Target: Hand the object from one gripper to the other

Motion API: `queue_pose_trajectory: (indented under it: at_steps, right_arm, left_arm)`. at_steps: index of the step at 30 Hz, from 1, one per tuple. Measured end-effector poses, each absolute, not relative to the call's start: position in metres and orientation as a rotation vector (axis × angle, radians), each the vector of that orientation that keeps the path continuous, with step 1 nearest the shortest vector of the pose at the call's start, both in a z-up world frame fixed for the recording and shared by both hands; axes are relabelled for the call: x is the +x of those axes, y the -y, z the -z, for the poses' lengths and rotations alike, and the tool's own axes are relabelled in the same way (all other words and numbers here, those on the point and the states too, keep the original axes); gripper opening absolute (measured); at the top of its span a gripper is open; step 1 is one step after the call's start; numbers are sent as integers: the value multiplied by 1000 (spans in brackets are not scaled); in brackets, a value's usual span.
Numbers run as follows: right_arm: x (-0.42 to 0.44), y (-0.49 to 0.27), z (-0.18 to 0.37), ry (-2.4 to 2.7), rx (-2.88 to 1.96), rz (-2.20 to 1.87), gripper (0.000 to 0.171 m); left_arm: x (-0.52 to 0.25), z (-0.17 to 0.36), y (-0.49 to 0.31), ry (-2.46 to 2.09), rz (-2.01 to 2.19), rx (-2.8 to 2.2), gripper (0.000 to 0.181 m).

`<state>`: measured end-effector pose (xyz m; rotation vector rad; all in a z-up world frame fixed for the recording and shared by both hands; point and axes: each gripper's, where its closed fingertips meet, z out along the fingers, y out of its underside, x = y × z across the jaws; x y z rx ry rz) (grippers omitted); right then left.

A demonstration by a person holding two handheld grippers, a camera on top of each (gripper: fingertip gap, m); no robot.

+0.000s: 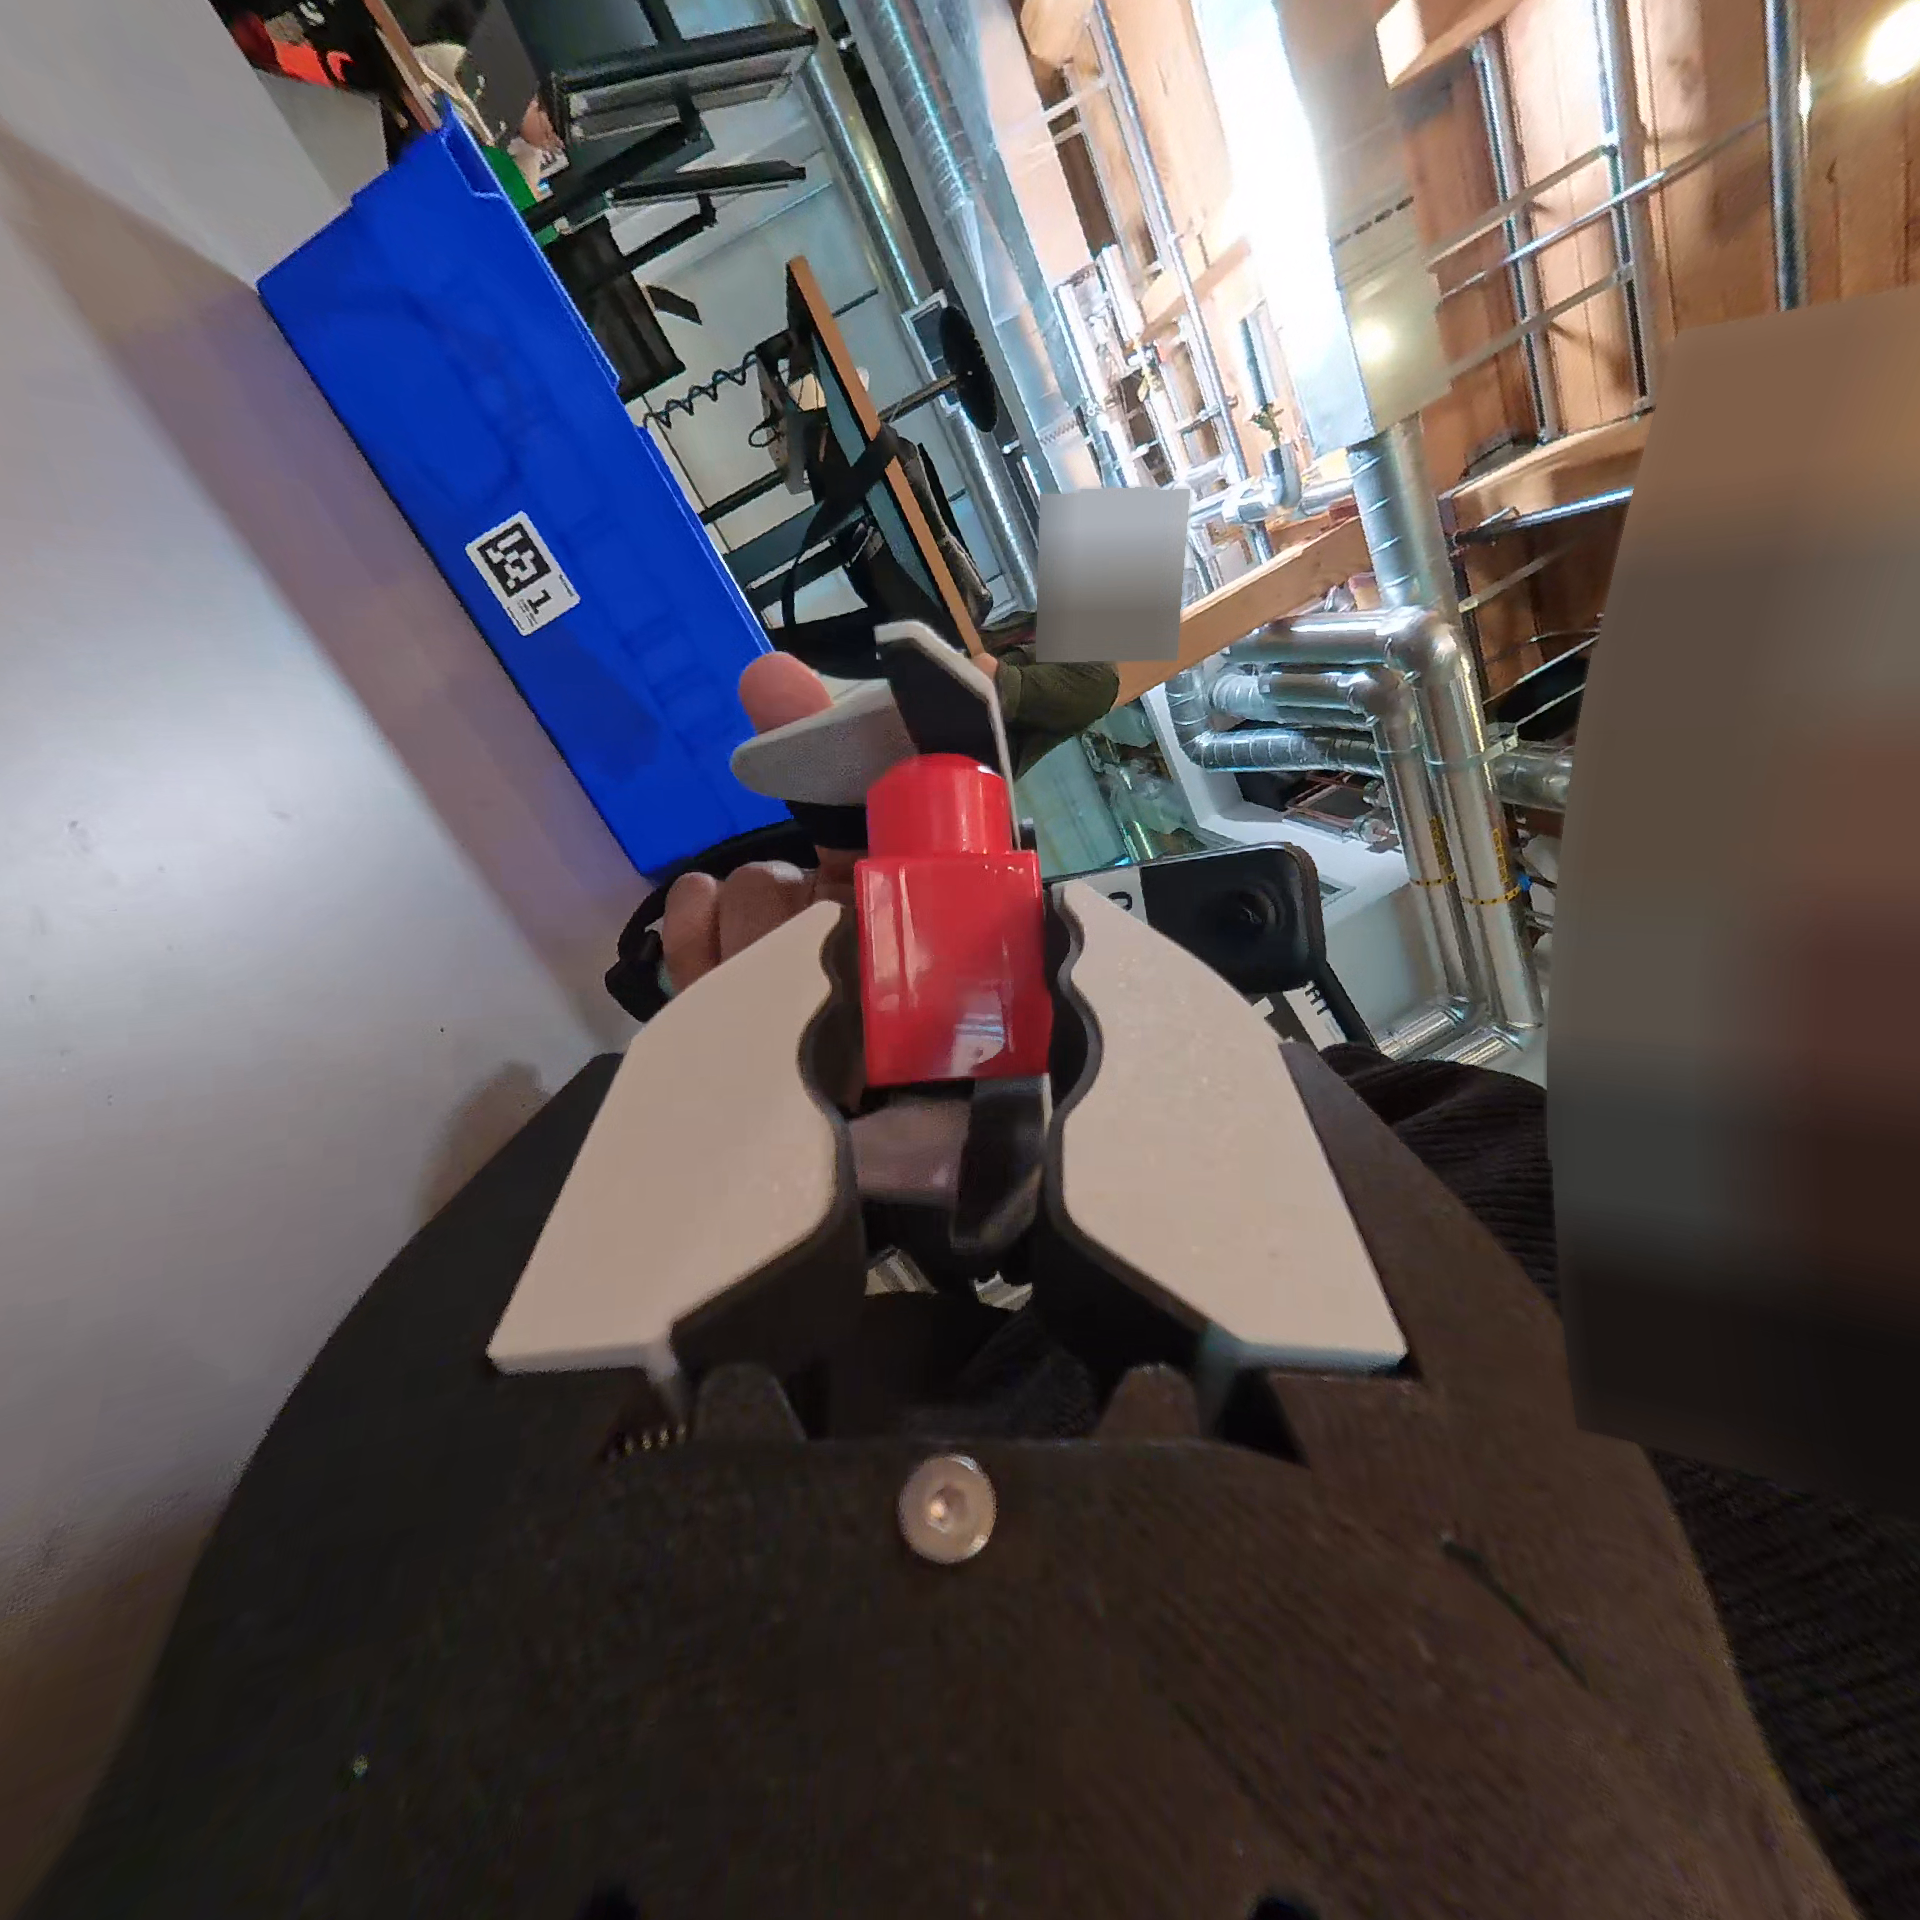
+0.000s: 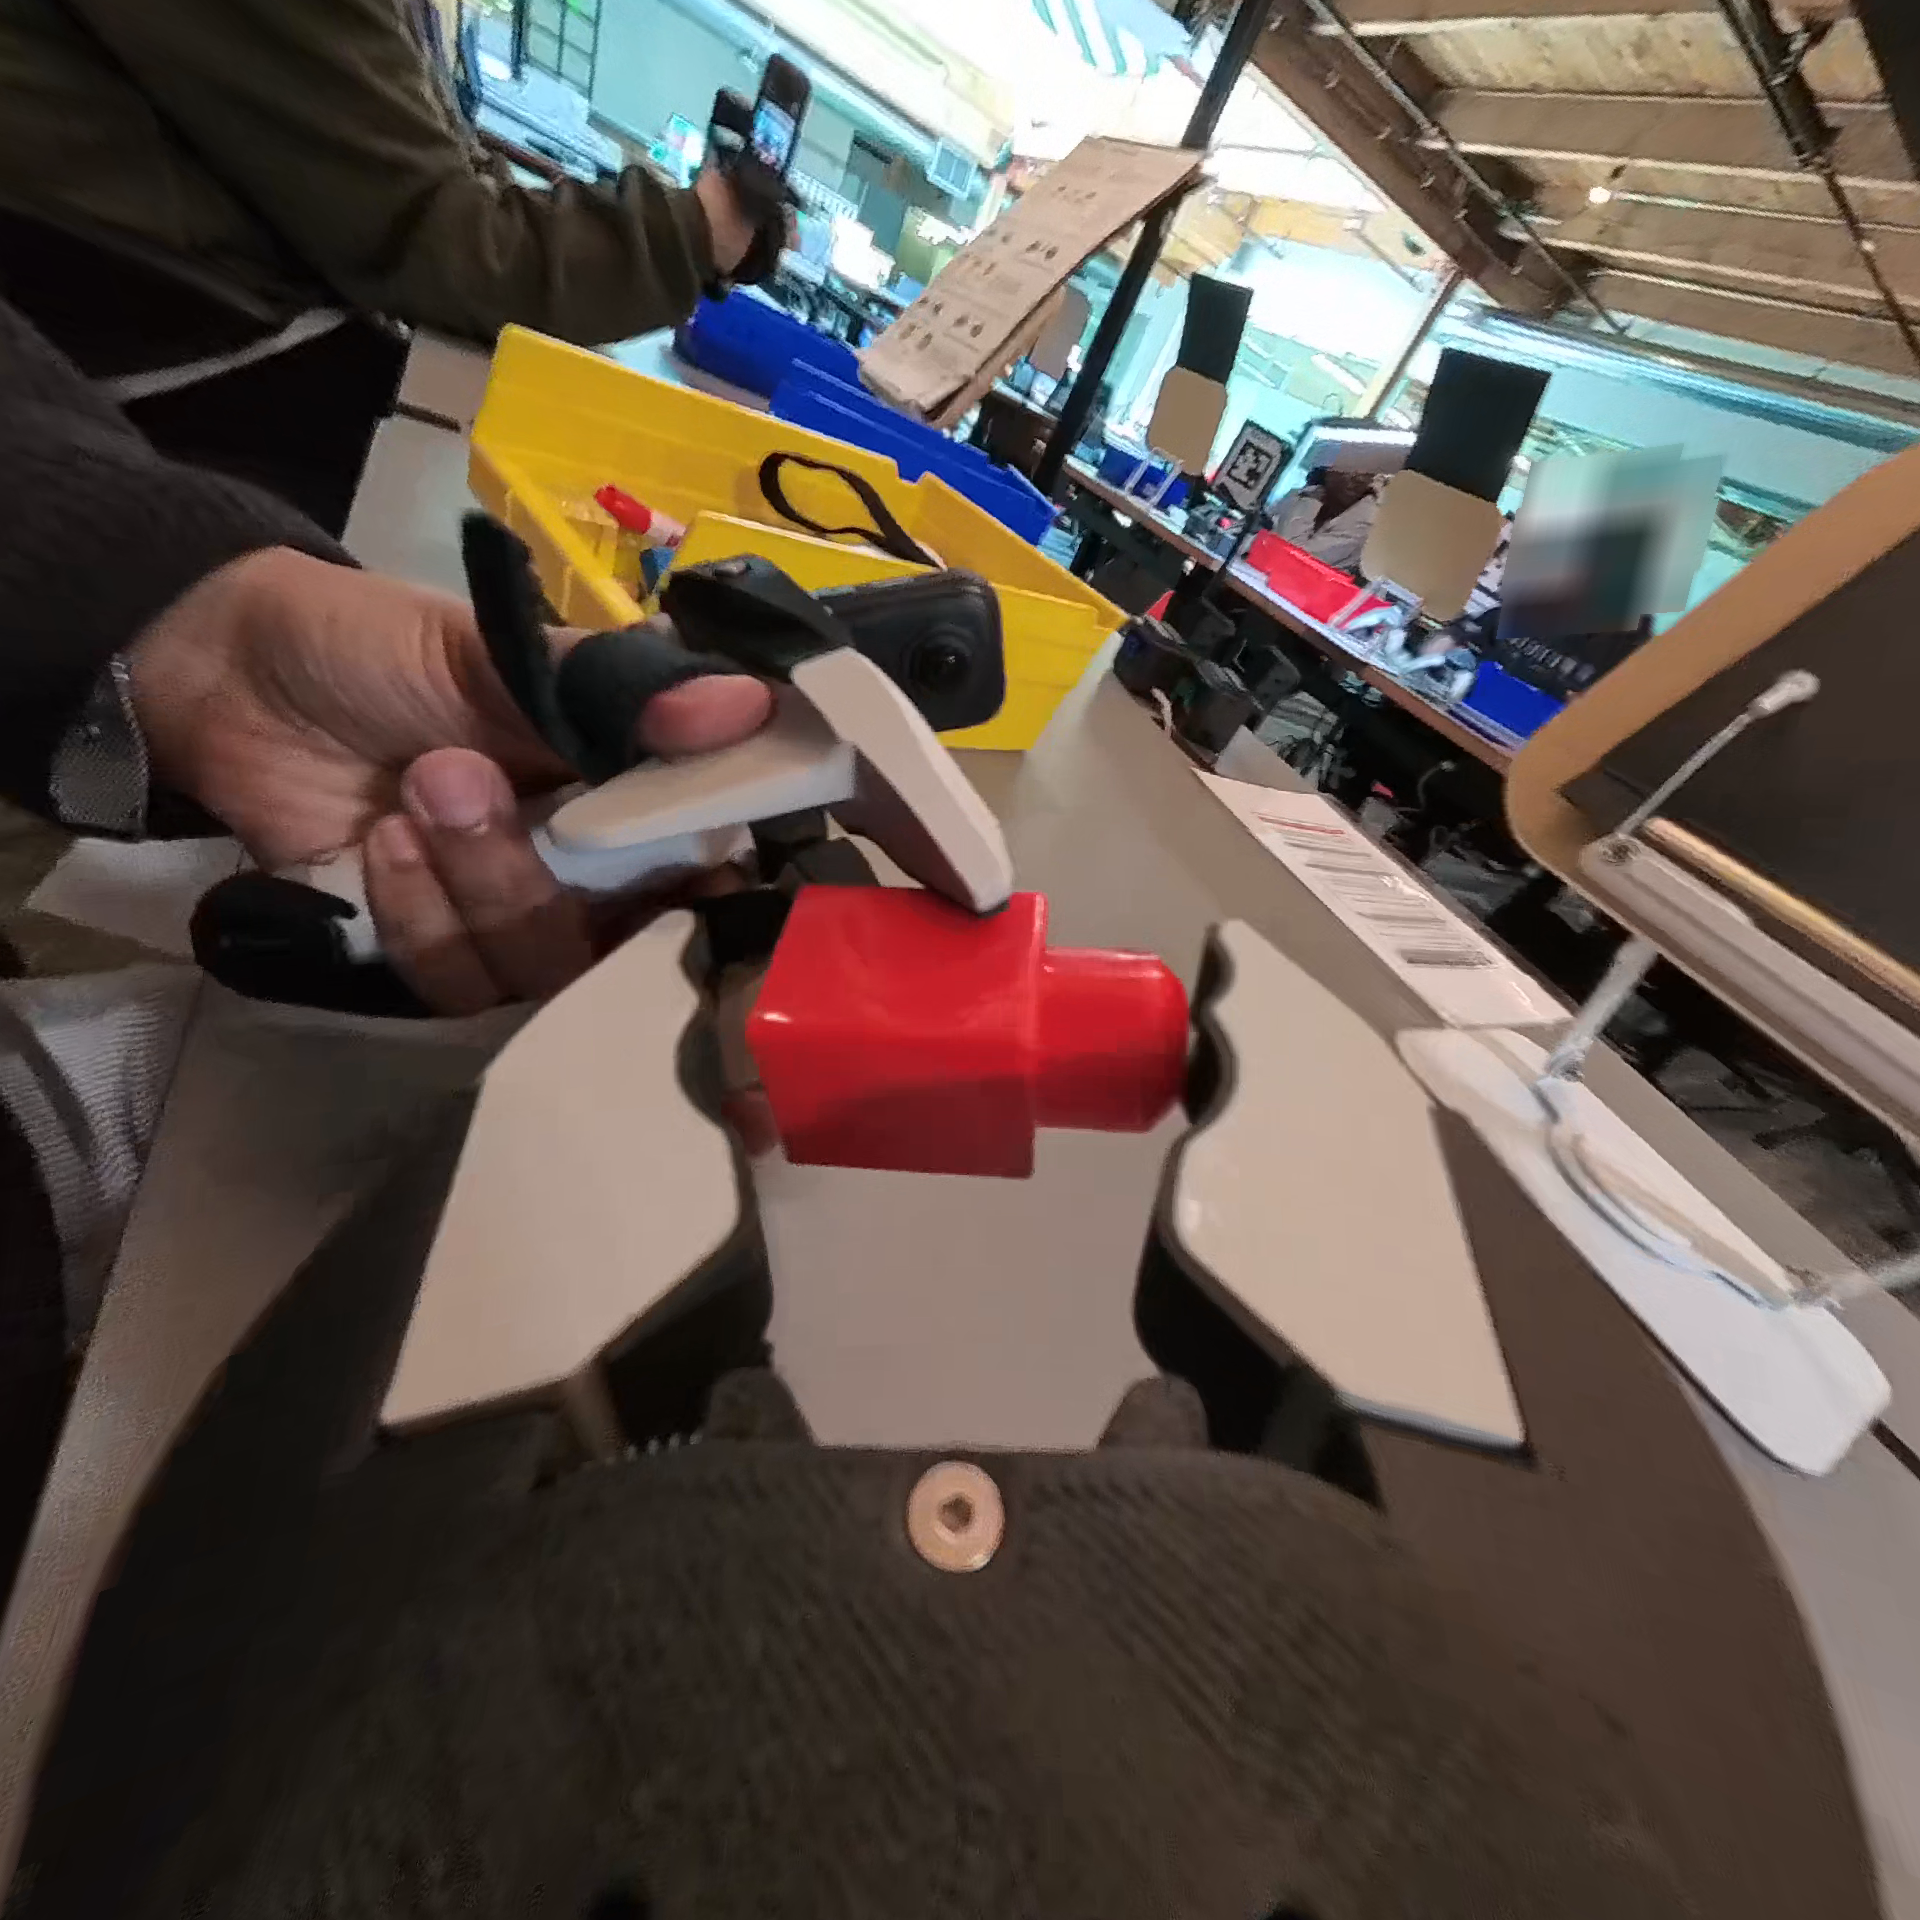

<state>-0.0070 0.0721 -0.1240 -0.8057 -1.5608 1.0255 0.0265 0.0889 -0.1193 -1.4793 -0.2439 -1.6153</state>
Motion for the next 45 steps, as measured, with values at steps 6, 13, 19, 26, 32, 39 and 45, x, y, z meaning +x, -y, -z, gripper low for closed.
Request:
queue_pose_trajectory:
  at_steps: [6, 13, 19, 26, 32, 39, 45]
  right_arm:
    - [-1, -73, 123, 1556, -820, -1011, 81]
    - [14, -89, 114, 1453, -1027, -1299, 81]
    - [20, -101, 108, 1275, -1328, -1821, 81]
    - [24, -77, 120, 1326, -1561, -2210, 81]
    - [29, -55, 134, 1392, -1776, -2479, 81]
    - [30, -42, 146, 1486, -1839, -2453, 82]
    - [16, -70, 149, 1352, -1766, -2209, 97]
  left_arm:
    - [32, 120, -86, 226, 1678, -1458, 38]
    - [14, 131, -95, 264, 1550, -1487, 78]
    - [15, 135, -96, -5, 1094, -1632, 87]
    - [36, 154, -96, -467, 444, -1742, 104]
    - [52, 149, -87, -638, 284, -1637, 86]
    - [65, 158, -78, -759, 281, -1640, 43]
    - [54, 156, -83, -720, 233, -1668, 39]
